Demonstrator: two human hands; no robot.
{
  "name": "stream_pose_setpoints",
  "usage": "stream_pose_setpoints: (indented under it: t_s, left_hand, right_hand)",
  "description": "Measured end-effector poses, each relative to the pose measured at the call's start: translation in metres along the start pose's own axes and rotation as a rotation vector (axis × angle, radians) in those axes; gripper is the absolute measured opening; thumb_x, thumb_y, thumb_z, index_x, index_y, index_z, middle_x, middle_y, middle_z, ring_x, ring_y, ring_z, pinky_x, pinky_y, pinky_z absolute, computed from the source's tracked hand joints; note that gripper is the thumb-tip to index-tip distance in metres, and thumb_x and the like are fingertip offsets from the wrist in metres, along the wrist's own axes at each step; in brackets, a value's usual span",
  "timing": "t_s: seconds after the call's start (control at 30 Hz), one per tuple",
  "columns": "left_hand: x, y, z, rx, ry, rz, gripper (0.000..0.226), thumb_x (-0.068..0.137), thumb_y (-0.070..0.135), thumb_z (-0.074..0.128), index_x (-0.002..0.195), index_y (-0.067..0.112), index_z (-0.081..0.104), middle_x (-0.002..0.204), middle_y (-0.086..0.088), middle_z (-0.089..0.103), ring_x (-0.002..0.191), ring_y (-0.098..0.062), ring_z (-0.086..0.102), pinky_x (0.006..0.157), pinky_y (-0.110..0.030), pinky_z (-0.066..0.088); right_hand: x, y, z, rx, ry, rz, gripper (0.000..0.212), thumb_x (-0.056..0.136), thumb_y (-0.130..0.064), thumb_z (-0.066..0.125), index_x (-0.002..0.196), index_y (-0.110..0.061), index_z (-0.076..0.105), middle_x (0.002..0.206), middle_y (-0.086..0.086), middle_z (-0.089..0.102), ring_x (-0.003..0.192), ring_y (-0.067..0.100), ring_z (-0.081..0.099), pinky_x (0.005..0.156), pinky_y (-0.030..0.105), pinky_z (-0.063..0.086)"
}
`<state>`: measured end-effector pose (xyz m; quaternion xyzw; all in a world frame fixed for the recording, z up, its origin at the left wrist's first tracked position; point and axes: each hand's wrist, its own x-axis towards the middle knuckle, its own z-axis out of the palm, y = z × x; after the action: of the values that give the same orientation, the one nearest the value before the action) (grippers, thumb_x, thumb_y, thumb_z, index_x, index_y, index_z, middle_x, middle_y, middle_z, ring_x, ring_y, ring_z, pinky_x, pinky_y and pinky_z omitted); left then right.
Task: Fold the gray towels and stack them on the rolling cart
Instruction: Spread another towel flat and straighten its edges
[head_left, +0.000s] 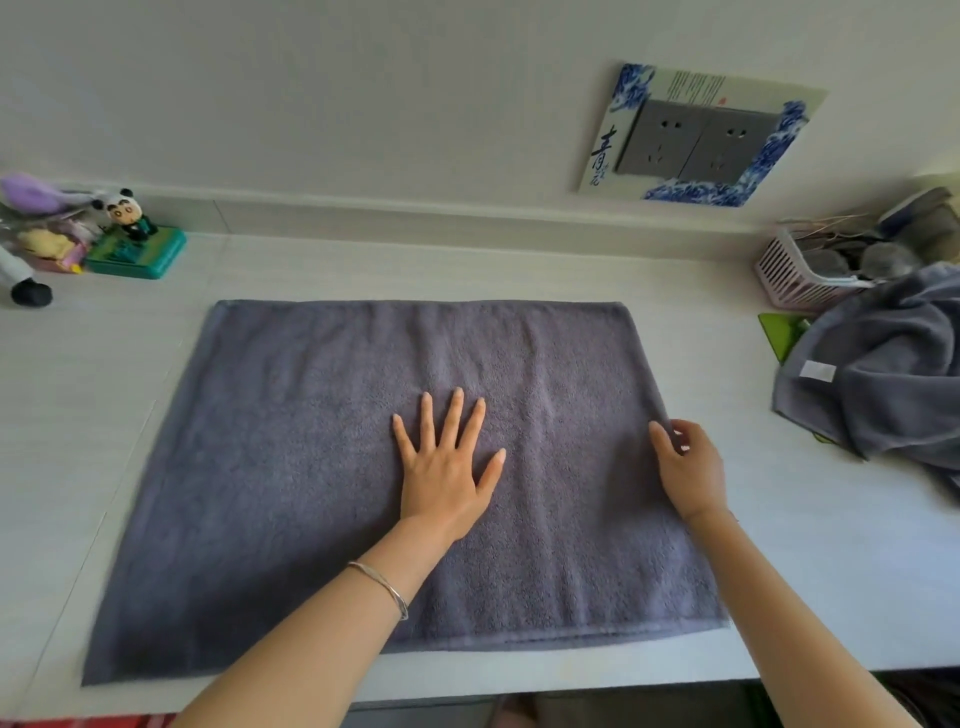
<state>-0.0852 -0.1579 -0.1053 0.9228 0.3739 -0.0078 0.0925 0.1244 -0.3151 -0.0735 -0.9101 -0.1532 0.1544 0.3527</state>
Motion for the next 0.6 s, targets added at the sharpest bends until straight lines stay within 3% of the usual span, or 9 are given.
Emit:
stream_pose_setpoints:
  t_s: [0.03, 0.1, 0.17, 0.2, 0.3, 0.37, 0.43, 0.6]
  left_hand:
    - [-0.001, 0.006, 0.0, 0.002, -0.008, 0.008, 0.069, 0.09, 0.062, 0.013, 0.149, 0.027, 0.022, 0.157, -0.002, 0.022, 0.144, -0.038, 0.015, 0.11, -0.067, 0.007]
    - [-0.001, 0.014, 0.002, 0.007, -0.005, 0.02, 0.068, 0.09, 0.061, 0.018, 0.147, 0.026, 0.03, 0.154, -0.003, 0.029, 0.141, -0.039, 0.023, 0.108, -0.068, 0.013]
    - [0.0, 0.019, 0.002, 0.007, -0.021, 0.022, 0.07, 0.089, 0.063, 0.012, 0.149, 0.028, 0.023, 0.157, -0.001, 0.022, 0.144, -0.038, 0.015, 0.11, -0.067, 0.005]
    - [0.001, 0.02, 0.001, 0.006, -0.03, 0.022, 0.072, 0.088, 0.064, 0.007, 0.15, 0.03, 0.016, 0.158, 0.0, 0.014, 0.145, -0.036, 0.007, 0.11, -0.065, -0.002]
    - [0.002, 0.017, -0.002, -0.017, -0.022, 0.038, 0.077, 0.082, 0.066, -0.004, 0.151, 0.032, 0.005, 0.16, 0.004, 0.001, 0.147, -0.029, -0.004, 0.113, -0.059, -0.009]
    - [-0.002, 0.004, -0.006, -0.064, -0.002, 0.06, 0.083, 0.079, 0.07, -0.012, 0.151, 0.032, 0.001, 0.16, 0.004, -0.001, 0.147, -0.022, -0.005, 0.117, -0.051, -0.006]
    - [-0.009, -0.02, -0.012, -0.118, 0.019, 0.032, 0.086, 0.077, 0.071, -0.016, 0.151, 0.031, 0.0, 0.16, 0.004, -0.001, 0.147, -0.019, -0.004, 0.118, -0.046, -0.005]
    - [-0.035, -0.115, -0.033, -0.159, 0.131, -0.163, 0.073, 0.089, 0.061, 0.007, 0.151, 0.025, 0.019, 0.158, 0.0, 0.016, 0.147, -0.023, 0.007, 0.116, -0.049, -0.003]
  right_hand:
    - [0.003, 0.004, -0.007, -0.041, -0.037, 0.019, 0.046, 0.093, -0.036, 0.055, 0.123, -0.001, 0.053, 0.119, 0.017, 0.059, 0.11, 0.034, 0.055, 0.09, 0.037, 0.042]
    - [0.007, 0.012, -0.023, -0.051, -0.121, 0.041, 0.048, 0.087, -0.048, 0.059, 0.096, -0.001, 0.059, 0.09, 0.014, 0.059, 0.088, 0.03, 0.058, 0.072, 0.034, 0.041]
    - [0.007, 0.016, -0.042, -0.013, -0.195, 0.013, 0.061, 0.081, -0.054, 0.061, 0.078, 0.006, 0.056, 0.071, 0.009, 0.052, 0.068, 0.021, 0.049, 0.061, 0.031, 0.034]
    - [0.005, 0.015, -0.051, 0.007, -0.217, -0.016, 0.056, 0.083, -0.05, 0.062, 0.077, 0.006, 0.06, 0.068, 0.007, 0.056, 0.065, 0.019, 0.049, 0.06, 0.029, 0.037]
    - [-0.006, -0.004, -0.072, 0.065, -0.259, -0.14, 0.023, 0.089, -0.031, 0.062, 0.08, -0.012, 0.072, 0.074, -0.002, 0.07, 0.067, 0.008, 0.062, 0.058, 0.014, 0.048]
    - [-0.013, -0.024, -0.08, 0.105, -0.272, -0.211, 0.019, 0.092, -0.026, 0.059, 0.085, -0.016, 0.073, 0.076, -0.005, 0.072, 0.066, 0.0, 0.064, 0.058, 0.01, 0.048]
    - [-0.02, -0.047, -0.082, 0.159, -0.322, -0.24, 0.018, 0.094, -0.025, 0.056, 0.091, -0.02, 0.073, 0.081, -0.004, 0.074, 0.074, 0.004, 0.067, 0.065, 0.015, 0.052]
    - [-0.054, -0.113, -0.064, 0.249, -0.4, -0.321, 0.021, 0.096, -0.022, 0.053, 0.091, -0.024, 0.074, 0.091, 0.002, 0.075, 0.082, 0.015, 0.069, 0.079, 0.032, 0.057]
